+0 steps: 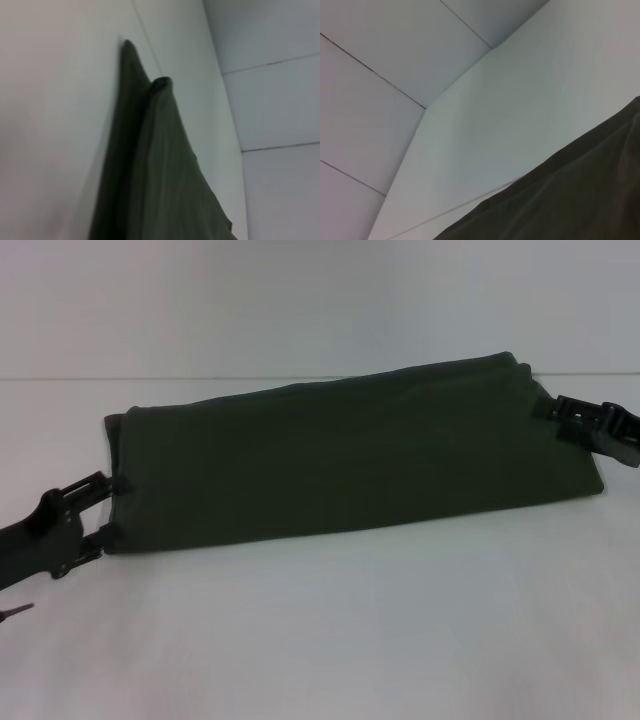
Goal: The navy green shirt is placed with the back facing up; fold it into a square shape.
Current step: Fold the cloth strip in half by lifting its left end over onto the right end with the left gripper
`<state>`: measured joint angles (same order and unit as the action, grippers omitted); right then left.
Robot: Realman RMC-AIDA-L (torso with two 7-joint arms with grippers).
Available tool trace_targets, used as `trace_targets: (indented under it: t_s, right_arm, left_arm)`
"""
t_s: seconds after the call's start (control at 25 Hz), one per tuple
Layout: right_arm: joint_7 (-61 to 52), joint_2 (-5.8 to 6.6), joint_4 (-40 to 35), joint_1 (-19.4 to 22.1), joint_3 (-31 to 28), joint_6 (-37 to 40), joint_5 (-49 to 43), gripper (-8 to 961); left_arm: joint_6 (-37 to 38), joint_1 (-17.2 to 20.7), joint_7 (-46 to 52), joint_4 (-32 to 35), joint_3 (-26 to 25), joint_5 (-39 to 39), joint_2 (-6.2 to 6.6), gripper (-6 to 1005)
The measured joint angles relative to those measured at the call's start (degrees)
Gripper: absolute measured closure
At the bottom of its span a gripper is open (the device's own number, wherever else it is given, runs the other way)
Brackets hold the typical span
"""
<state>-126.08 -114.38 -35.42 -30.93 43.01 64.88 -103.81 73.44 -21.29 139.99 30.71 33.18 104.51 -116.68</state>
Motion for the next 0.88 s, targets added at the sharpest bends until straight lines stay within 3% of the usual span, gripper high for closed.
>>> trace_targets:
  t_s: [0.4,0.88]
  right_arm:
    - [0.47,0.01,0.52,0.21,-0.04,-0.02,0.04,186]
    - [0.58,-0.03,0.53,0.34,-0.31,-0.57,0.20,187]
  left_arm:
    - [-0.29,2.87,4.03,-0.81,-1.49,0.66,0.65,202]
    - [-3.53,1.26,5.46,-4.22,-1.31,2.24,0.90,202]
